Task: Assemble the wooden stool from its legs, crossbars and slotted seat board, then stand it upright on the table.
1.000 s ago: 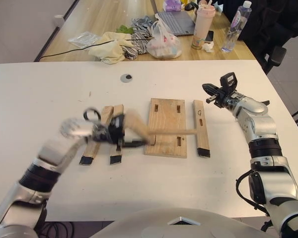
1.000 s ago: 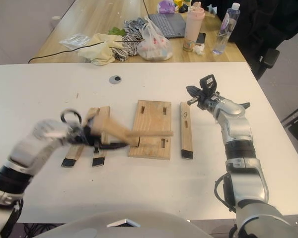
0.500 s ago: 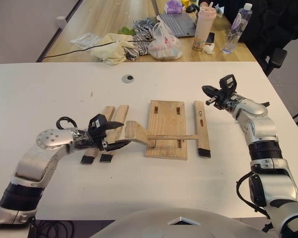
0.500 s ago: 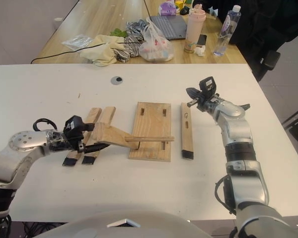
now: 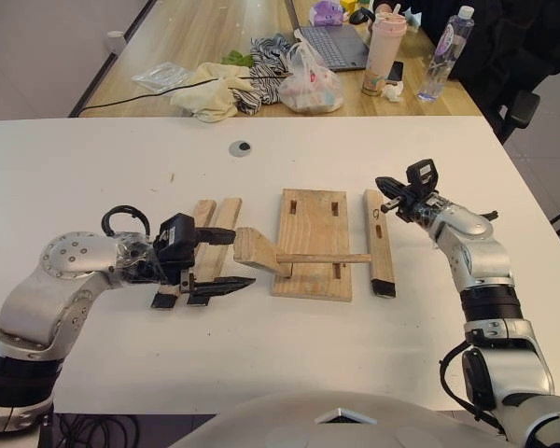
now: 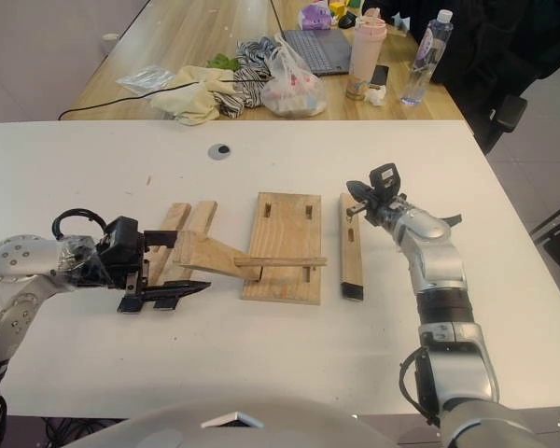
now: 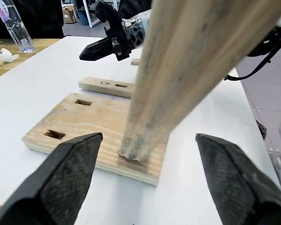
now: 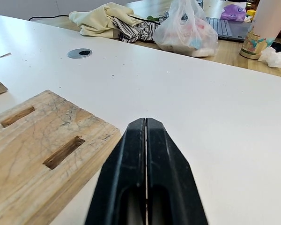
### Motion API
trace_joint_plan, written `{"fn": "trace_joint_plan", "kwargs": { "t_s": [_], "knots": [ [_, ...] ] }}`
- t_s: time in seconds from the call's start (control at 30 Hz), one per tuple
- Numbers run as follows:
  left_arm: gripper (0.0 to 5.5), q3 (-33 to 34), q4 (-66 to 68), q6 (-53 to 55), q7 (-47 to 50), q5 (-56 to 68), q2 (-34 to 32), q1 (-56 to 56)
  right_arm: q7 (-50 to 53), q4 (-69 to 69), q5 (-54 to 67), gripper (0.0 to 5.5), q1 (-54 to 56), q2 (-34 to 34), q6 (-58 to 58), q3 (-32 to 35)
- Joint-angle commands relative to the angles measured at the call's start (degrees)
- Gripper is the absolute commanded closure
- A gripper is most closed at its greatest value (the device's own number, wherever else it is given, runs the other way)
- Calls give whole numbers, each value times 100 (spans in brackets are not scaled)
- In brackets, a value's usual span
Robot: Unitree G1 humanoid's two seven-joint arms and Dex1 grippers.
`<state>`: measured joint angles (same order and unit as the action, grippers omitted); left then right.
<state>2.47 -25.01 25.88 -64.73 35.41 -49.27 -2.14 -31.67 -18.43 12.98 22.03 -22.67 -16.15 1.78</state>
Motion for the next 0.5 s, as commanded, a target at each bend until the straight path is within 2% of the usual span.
{"fn": "trace_joint_plan", "kwargs": {
  "t_s": [0.03, 0.23, 0.5],
  "knots": [
    [184, -47, 152, -164, 276, -140, 308, -463, 89, 88, -11, 550, 6, 193, -44, -13],
    [184, -156, 329, -179, 350, -95, 607, -819, 99, 52, -54, 550, -20, 271, 16, -36],
    [184, -249, 80, -59, -253, -182, 0, -309, 111, 38, -56, 550, -55, 278, 48, -24]
  ]
}}
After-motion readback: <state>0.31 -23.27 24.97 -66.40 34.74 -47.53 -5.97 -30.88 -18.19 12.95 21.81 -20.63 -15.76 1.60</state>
